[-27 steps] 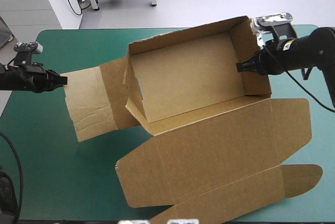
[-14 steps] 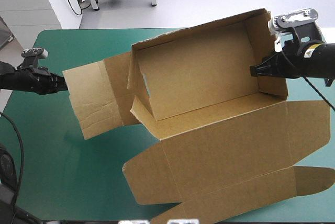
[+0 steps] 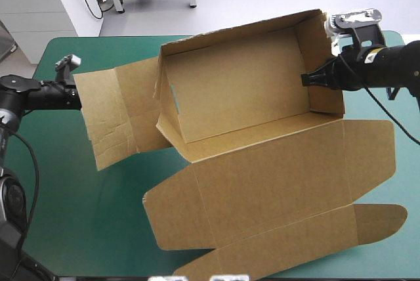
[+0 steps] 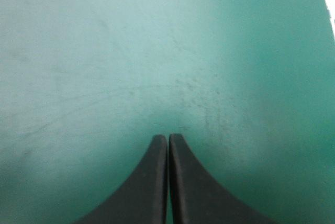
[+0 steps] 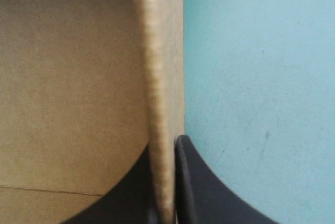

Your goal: Fold the box

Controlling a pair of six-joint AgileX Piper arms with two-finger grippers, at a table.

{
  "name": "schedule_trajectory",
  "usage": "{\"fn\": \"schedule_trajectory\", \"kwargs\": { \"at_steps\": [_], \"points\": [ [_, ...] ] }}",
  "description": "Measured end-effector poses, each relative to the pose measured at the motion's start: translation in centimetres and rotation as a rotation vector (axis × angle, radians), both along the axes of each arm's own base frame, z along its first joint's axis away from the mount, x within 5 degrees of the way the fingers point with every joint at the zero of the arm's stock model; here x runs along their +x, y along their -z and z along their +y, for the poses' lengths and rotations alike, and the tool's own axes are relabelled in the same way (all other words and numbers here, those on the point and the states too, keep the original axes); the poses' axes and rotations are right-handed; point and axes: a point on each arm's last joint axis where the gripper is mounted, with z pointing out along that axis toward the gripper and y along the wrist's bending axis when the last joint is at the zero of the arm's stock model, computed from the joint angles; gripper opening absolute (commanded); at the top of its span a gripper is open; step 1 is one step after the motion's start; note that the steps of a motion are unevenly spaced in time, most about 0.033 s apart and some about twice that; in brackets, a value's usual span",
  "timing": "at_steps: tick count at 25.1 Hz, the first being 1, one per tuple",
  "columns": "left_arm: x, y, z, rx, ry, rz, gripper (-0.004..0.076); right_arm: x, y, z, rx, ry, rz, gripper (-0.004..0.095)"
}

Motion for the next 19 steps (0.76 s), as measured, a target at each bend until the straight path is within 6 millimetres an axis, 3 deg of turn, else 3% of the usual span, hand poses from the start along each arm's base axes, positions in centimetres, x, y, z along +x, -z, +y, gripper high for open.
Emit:
{"fn": "schedule_trajectory", "kwargs": {
  "at_steps": [3, 7, 9, 19],
  "points": [
    [-0.2, -0.8, -4.4, -0.022, 0.109, -0.027, -0.0008, 2.5, 1.1, 0.1, 0.004, 0.027, -0.017, -0.0002],
    [-1.7, -3.7, -7.5, -0.038, 0.165, -0.115, -0.0008, 4.1, 2.1, 0.2, 0.003, 0.042, -0.013, -0.0002],
    [-2.9, -5.1, -8.3, -0.044, 0.2, -0.14, -0.0008, 4.7, 2.4, 0.3, 0.006, 0.047, -0.015, -0.0001],
    [-5.1, -7.5, -10.6, -0.091, 0.281, -0.187, -0.0008, 5.6, 3.2, 0.2, -0.012, 0.062, 0.004, -0.0002]
  ]
}}
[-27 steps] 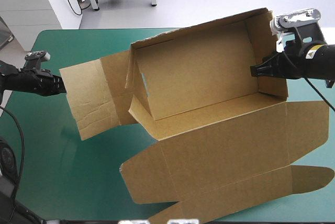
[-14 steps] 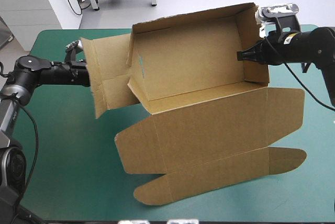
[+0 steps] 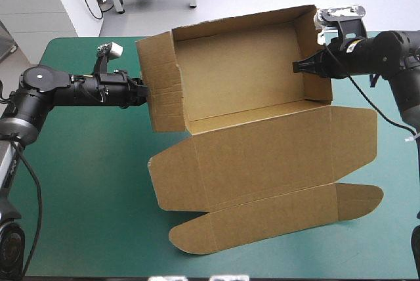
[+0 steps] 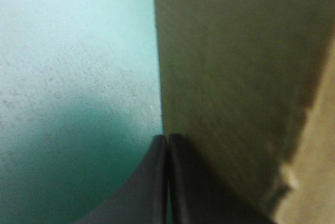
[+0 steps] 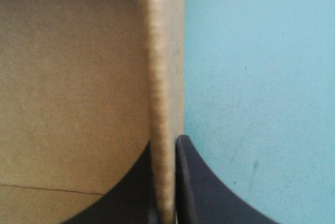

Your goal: Fold the box

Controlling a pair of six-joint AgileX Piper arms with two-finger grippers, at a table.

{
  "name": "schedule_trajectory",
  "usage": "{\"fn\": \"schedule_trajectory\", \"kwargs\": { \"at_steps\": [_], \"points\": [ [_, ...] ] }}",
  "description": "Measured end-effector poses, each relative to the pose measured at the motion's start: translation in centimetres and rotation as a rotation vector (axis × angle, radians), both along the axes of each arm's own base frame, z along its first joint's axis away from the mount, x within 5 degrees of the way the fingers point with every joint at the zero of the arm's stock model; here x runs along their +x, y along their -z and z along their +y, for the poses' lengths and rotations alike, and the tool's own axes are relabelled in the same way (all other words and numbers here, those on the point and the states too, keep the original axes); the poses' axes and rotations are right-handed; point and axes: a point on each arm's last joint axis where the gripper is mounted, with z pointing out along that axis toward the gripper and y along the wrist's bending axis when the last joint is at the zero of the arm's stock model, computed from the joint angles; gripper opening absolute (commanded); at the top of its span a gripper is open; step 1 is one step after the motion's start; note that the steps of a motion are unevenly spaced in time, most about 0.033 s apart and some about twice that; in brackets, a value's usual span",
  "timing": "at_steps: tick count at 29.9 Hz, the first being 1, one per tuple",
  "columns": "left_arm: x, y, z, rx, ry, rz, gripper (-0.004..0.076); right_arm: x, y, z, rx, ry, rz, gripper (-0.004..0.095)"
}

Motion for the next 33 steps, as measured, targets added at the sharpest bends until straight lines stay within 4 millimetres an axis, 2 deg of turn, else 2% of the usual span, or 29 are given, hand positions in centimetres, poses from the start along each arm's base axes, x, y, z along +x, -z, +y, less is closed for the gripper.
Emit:
{"fn": "schedule_trajectory", "kwargs": {
  "at_steps": [3, 6, 9, 14, 17, 33],
  "points": [
    [-0.2, -0.5, -0.1, -0.032, 0.003, -0.007, -0.0004, 0.0, 0.0, 0.0, -0.002, 0.003, 0.001, -0.0001],
    [-0.3, -0.9, -0.2, -0.038, 0.008, -0.016, 0.0041, 0.0, 0.0, -0.1, -0.005, 0.004, 0.001, -0.0001],
    [-0.4, -1.3, -0.2, -0.036, 0.026, -0.029, 0.0144, 0.0, 0.0, -0.1, -0.011, 0.005, 0.001, -0.0001],
    [-0.6, -2.0, -0.4, -0.046, 0.063, -0.056, 0.0397, 0.0, 0.1, -0.1, -0.016, 0.007, 0.003, 0.0],
    [-0.7, -2.4, -0.5, -0.086, 0.065, -0.065, 0.0475, 0.0, 0.1, -0.3, -0.032, 0.012, 0.002, 0.0],
    [-0.7, -3.0, -0.7, -0.157, 0.063, -0.061, 0.0475, 0.1, 0.2, -0.7, -0.061, 0.046, 0.009, 0.0]
  ]
}}
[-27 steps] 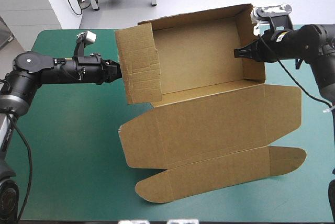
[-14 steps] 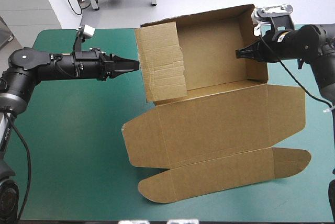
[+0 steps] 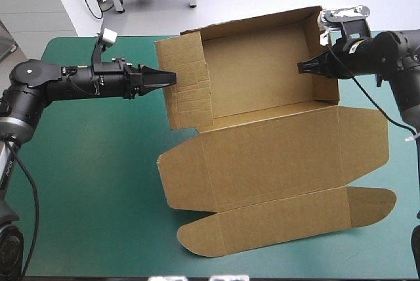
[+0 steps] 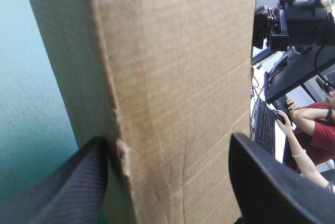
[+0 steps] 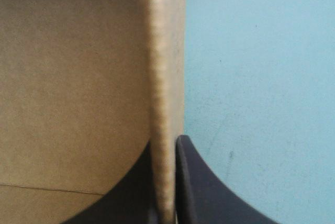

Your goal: Fold the box

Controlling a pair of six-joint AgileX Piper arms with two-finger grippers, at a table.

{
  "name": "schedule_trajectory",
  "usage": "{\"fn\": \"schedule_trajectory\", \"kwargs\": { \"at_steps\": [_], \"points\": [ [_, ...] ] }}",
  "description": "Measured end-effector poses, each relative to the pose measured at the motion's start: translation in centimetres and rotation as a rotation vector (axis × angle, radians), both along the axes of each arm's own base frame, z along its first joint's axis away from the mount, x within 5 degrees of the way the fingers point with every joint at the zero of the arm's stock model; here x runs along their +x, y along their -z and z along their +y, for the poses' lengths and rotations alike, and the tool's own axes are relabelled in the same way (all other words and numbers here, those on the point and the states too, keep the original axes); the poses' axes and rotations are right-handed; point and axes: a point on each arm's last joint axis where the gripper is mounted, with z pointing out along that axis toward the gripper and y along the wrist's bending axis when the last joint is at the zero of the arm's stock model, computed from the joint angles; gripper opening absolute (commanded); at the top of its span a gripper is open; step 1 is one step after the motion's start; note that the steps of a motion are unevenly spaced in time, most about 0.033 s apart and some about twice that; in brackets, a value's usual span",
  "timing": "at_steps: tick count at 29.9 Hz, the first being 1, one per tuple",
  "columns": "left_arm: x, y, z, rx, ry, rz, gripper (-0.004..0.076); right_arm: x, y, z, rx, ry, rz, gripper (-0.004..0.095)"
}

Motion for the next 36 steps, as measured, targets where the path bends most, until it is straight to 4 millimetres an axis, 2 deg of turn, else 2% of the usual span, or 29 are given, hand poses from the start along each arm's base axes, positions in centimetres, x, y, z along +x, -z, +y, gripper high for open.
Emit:
{"fn": "schedule_trajectory", "kwargs": {
  "at_steps": [12, 14, 18, 25, 31, 36],
  "points": [
    [0.6, 0.0, -0.1, -0.02, -0.106, 0.068, 0.0474, 0.1, -0.3, 0.4, 0.067, 0.011, -0.02, 0.0],
    [0.6, 0.1, -0.8, 0.014, -0.139, 0.067, 0.0474, 0.2, -0.3, 0.4, 0.07, 0.014, -0.023, 0.0],
    [-0.2, 0.1, -3.4, 0.121, -0.181, 0.03, 0.0474, 0.3, -0.2, 0.3, 0.061, 0.021, -0.023, 0.0],
    [-1.4, -0.1, -7.0, 0.201, -0.266, -0.013, 0.0473, 0.3, -0.2, 0.3, 0.058, 0.022, -0.023, 0.0],
    [-1.7, 0.4, -8.1, 0.274, -0.345, -0.012, 0.0417, 0.3, -0.2, 0.3, 0.062, 0.02, -0.022, 0.0],
    [-1.7, 0.5, -8.2, 0.3, -0.377, -0.015, 0.04, 0.2, -0.1, 1.3, 0.016, -0.008, -0.03, 0.0]
  ]
}}
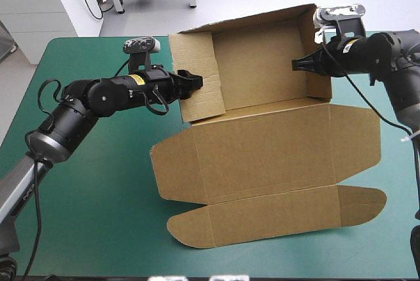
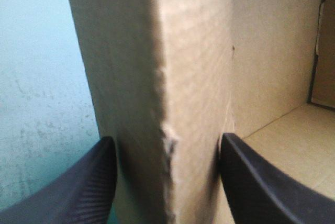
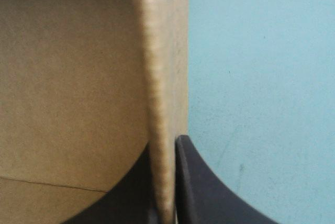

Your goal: Fold the box

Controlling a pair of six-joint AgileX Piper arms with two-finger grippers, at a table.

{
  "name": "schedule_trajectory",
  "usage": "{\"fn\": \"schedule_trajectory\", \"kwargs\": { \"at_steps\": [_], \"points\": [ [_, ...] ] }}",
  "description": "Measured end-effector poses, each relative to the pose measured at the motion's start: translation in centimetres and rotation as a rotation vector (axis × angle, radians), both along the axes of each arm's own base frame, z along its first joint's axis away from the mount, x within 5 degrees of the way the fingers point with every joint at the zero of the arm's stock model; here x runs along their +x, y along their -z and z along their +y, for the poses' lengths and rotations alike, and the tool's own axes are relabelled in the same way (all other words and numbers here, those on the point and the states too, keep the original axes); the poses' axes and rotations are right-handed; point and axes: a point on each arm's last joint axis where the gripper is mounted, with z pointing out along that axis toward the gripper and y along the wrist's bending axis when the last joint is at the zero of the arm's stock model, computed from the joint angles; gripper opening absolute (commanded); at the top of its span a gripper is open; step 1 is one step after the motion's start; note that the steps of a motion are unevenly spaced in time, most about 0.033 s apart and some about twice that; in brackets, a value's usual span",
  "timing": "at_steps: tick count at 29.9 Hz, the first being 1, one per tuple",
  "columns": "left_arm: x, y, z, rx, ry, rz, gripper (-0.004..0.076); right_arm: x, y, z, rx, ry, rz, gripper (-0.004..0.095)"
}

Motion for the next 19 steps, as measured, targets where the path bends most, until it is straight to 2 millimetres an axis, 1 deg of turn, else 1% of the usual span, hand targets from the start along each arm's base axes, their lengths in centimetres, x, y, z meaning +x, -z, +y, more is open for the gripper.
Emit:
{"fn": "schedule_trajectory", "kwargs": {
  "at_steps": [12, 15, 19],
  "points": [
    [0.3, 0.1, 0.4, 0.042, -0.024, -0.021, 0.04, -1.3, -0.3, 4.7, -0.196, -0.008, -0.08, 0.0],
    [0.3, 0.2, 0.5, 0.054, -0.027, -0.025, 0.04, -1.6, -0.5, 5.4, -0.215, -0.007, -0.098, 0.0],
    [0.3, 0.2, 0.5, 0.059, -0.027, -0.028, 0.04, -1.9, -0.6, 5.7, -0.224, -0.001, -0.103, 0.0]
  ]
}}
